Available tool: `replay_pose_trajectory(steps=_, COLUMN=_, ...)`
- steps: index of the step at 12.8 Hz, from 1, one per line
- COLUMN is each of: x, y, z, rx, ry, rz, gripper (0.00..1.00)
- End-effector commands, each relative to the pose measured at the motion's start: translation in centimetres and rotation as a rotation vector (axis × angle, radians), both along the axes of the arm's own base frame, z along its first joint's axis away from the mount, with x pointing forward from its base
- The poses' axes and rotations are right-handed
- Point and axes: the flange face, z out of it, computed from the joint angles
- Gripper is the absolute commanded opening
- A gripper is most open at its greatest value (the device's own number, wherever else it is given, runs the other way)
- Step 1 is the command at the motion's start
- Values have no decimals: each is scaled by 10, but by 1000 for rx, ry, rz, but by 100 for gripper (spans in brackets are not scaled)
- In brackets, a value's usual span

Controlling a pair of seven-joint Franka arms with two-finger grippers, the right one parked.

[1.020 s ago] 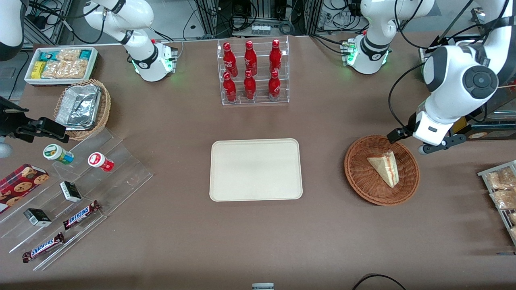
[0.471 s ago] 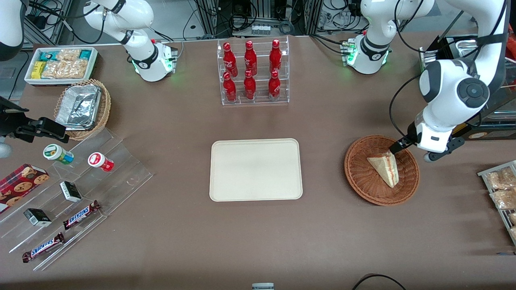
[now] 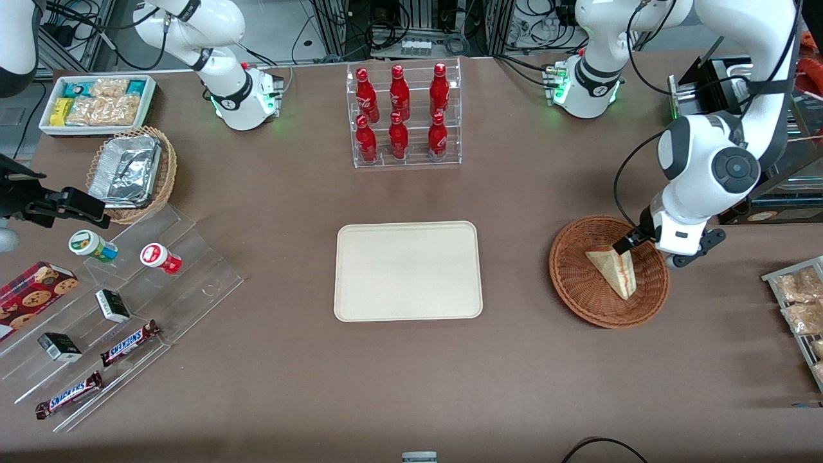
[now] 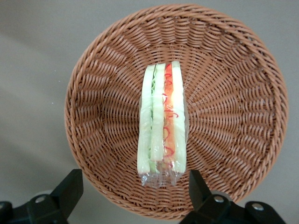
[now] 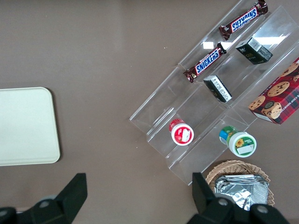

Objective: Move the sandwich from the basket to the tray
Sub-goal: 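Lower the open left gripper and close it on the wrapped sandwich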

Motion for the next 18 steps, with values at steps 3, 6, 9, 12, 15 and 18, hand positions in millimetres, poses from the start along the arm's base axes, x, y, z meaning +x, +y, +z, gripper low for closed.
replay_pose_trajectory(steps=3, x=7, y=-9, z=-14, rx=5, ry=-13, rz=4, gripper=100)
replay_pose_trajectory(steps=6, x=10, y=-11, z=-27, rx=-1, ry=-22, rz=4, gripper=100)
replay_pose_trajectory(steps=9, x=14, y=-11, z=-35, rx=-5, ry=-23, rz=8, gripper=100)
replay_pose_trajectory(steps=12, x=16, y=-13, z=-48, rx=-7, ry=-26, rz=31, gripper=99)
replay_pose_trajectory(steps=15, x=16, y=-15, z=-56, rx=-8, ry=-31, rz=82, gripper=52)
replay_pose_trajectory(steps=18, x=15, y=-20, z=-62, rx=-8, ry=-22, rz=89, gripper=0)
